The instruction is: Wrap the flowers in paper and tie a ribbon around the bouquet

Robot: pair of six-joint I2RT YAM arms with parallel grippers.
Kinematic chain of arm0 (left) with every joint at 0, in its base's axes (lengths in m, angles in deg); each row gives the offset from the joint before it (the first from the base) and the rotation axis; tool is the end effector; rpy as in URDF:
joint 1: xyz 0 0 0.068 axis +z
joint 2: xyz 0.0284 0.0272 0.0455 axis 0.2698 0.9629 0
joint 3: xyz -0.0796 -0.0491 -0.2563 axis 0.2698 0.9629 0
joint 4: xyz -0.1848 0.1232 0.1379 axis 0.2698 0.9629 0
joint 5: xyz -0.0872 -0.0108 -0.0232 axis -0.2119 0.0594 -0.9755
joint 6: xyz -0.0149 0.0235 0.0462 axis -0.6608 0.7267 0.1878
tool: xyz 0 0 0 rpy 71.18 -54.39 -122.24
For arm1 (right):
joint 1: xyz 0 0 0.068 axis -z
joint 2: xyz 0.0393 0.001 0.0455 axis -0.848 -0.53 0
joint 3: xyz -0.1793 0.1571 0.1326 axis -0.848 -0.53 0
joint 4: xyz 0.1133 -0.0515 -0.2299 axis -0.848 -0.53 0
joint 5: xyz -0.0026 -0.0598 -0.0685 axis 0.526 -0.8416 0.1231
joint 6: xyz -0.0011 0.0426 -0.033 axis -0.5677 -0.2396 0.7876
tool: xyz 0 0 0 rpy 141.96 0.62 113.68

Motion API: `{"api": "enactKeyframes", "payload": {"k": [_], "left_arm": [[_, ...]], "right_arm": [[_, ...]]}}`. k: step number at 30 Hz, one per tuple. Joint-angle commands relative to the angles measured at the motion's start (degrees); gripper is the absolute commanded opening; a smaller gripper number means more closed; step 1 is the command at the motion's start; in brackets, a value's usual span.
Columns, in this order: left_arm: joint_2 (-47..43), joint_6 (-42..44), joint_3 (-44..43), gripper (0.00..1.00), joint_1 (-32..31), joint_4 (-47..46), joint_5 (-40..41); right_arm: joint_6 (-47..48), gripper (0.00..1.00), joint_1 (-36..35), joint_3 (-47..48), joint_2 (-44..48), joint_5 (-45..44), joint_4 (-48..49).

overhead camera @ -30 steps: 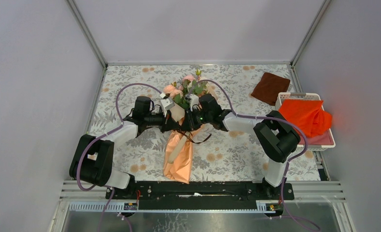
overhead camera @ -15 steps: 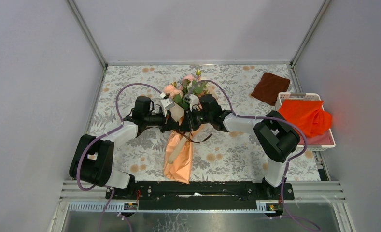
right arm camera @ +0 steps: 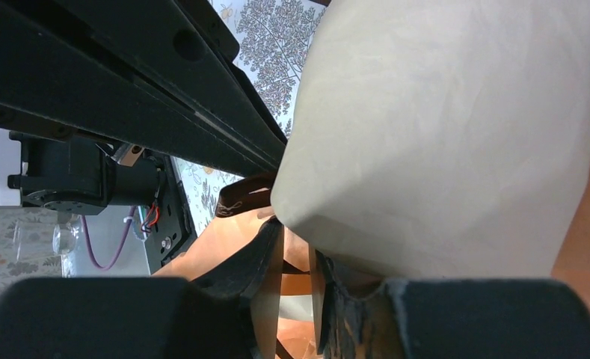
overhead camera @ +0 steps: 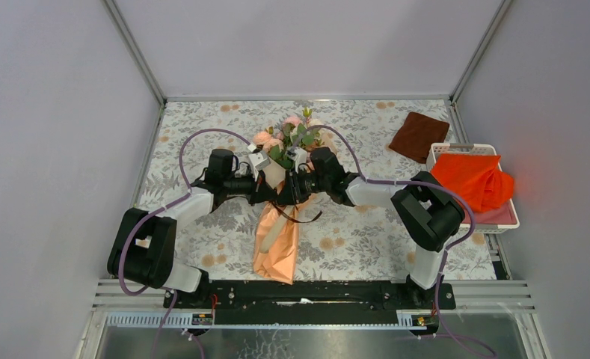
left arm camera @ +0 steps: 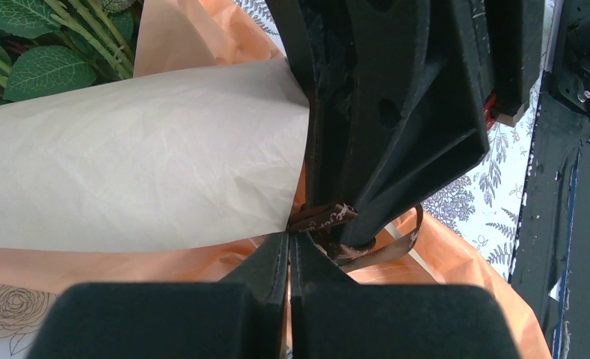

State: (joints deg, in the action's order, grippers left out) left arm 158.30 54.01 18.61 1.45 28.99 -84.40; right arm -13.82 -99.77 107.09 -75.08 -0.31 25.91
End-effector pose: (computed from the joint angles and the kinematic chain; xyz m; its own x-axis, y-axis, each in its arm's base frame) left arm 0.2616 -0.0955 0.1892 -0.4177 0.2472 -0.8743 0.8705 0.3847 -0.3071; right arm 0.2780 0.2771 0.1850 -0.6743 -0.1621 -0.7205 -0.7258 0.3251 0.6062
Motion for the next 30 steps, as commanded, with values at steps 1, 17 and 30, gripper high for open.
{"api": "enactKeyframes", "payload": {"k": [1,17,30], "left_arm": [[-0.5,-0.3,-0.7,0.0,0.1,-2.2,-0.2],[-0.6,-0.4,-0.7,0.0,0.1,-2.3,0.0],[-0.9,0.3,-0.6,0.0,0.1,-1.9,0.0]], "right_arm": [[-1.8,0.27,-0.1,-1.2,-0.1,1.7,5.0],[-2.5,0.29,-2.3,0.9,-2.8,-0.3,3.4],[-3.1,0.14,-1.4,-0.9,2.3,-4.0,2.1]]}}
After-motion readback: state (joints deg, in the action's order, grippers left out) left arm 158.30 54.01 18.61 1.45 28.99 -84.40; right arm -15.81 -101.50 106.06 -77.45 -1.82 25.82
